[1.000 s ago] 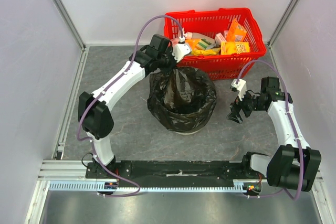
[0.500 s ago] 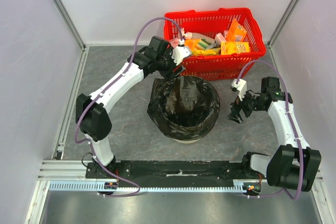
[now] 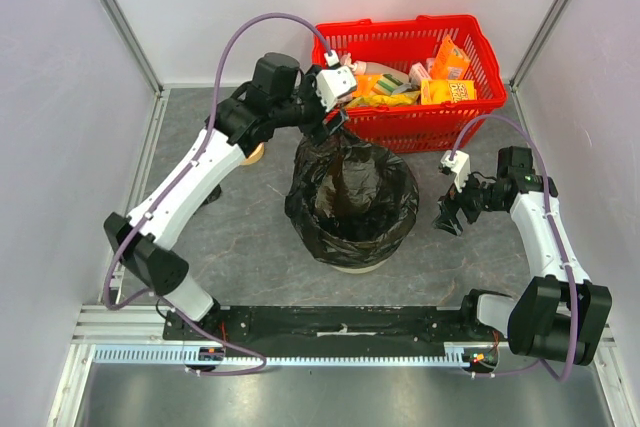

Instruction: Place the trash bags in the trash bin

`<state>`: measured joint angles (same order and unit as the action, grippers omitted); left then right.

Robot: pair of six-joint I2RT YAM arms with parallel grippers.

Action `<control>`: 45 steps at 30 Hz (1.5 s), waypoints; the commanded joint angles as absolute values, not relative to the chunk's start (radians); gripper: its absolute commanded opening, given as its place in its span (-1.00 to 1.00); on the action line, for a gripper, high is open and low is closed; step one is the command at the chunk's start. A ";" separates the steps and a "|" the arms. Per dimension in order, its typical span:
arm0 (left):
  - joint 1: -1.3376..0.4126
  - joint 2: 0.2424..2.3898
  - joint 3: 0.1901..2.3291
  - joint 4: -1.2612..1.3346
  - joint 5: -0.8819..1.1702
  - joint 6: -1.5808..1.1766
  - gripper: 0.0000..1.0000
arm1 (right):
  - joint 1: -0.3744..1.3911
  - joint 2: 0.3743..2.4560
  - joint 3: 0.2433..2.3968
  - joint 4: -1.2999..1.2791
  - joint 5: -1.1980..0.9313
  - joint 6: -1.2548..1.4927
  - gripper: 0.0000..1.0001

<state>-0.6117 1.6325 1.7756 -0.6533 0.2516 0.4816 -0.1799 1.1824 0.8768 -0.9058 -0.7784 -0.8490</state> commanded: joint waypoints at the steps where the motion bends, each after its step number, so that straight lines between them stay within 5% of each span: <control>1: -0.670 1.560 1.753 -0.650 0.345 0.463 0.57 | -0.186 1.186 0.874 -0.910 -0.779 -0.862 0.90; 12: -0.756 1.580 1.720 -0.735 0.500 0.544 0.56 | -0.186 1.186 0.873 -0.908 -0.778 -0.862 0.90; 22: -0.906 1.715 1.657 -0.753 0.437 0.572 0.45 | -0.186 1.192 0.874 -0.908 -0.776 -0.864 0.90; 45: -0.930 1.798 1.417 -0.526 0.390 0.532 0.49 | -0.189 1.197 0.867 -0.916 -0.773 -0.880 0.92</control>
